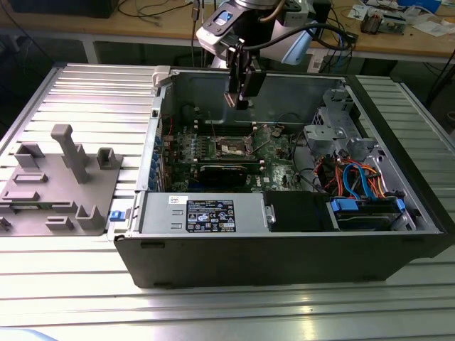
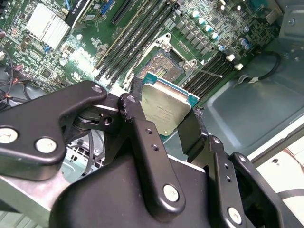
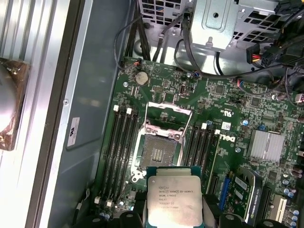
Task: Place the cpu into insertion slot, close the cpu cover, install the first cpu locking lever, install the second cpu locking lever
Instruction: 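Place the cpu into insertion slot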
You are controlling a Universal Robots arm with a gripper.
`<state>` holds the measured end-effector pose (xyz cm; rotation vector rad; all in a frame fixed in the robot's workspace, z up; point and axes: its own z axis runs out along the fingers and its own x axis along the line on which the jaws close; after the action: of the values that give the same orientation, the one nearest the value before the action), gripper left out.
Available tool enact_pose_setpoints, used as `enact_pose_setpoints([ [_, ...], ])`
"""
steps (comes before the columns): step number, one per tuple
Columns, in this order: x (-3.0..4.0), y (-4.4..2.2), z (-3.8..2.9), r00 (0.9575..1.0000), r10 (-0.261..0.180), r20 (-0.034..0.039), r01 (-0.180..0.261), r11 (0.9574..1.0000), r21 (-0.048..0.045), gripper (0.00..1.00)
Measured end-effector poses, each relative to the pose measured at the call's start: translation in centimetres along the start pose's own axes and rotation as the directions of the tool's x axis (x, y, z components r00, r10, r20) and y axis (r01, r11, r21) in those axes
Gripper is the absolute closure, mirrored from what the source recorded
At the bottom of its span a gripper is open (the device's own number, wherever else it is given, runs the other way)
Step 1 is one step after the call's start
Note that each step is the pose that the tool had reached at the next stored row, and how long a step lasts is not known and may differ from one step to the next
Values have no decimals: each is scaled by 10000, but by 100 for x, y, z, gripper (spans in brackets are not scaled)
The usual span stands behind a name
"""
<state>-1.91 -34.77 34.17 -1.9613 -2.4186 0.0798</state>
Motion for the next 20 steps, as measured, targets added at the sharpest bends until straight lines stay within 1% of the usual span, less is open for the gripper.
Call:
enact_pose_setpoints([
  [20,0,0,3,9997,239,-14,-239,9997,2,46],
])
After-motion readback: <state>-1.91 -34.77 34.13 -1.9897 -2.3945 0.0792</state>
